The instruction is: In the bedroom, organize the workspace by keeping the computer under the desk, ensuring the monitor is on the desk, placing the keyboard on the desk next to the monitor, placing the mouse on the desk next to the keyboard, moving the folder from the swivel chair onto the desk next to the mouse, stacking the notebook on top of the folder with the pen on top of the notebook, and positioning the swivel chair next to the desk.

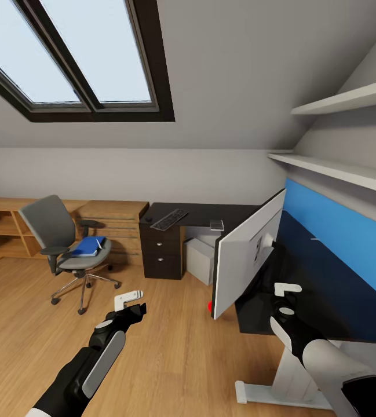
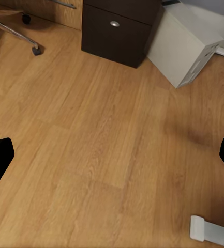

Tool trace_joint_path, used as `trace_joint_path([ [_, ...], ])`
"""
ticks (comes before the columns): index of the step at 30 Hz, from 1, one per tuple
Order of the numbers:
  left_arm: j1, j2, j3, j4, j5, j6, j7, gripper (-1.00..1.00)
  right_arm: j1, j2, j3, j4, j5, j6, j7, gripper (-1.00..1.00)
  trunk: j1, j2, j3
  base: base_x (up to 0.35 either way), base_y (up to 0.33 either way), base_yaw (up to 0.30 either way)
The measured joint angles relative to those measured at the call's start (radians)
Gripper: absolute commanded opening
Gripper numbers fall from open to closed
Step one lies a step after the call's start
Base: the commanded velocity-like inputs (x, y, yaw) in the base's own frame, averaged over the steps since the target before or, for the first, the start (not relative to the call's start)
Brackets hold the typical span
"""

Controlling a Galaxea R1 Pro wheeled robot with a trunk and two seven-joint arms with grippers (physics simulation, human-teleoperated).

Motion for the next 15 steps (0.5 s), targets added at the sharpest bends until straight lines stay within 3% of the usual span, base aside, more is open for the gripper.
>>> trace_joint_path([
  [15, 0.0, 0.002, 0.0, 0.004, -0.002, 0.0, 0.0, 1.0, 0.0, 0.0, 0.0, 0.003, 0.001, -0.052, 0.0, 1.0, 0.0, 0.0, 0.0, 0.037, -0.119, 0.0],
])
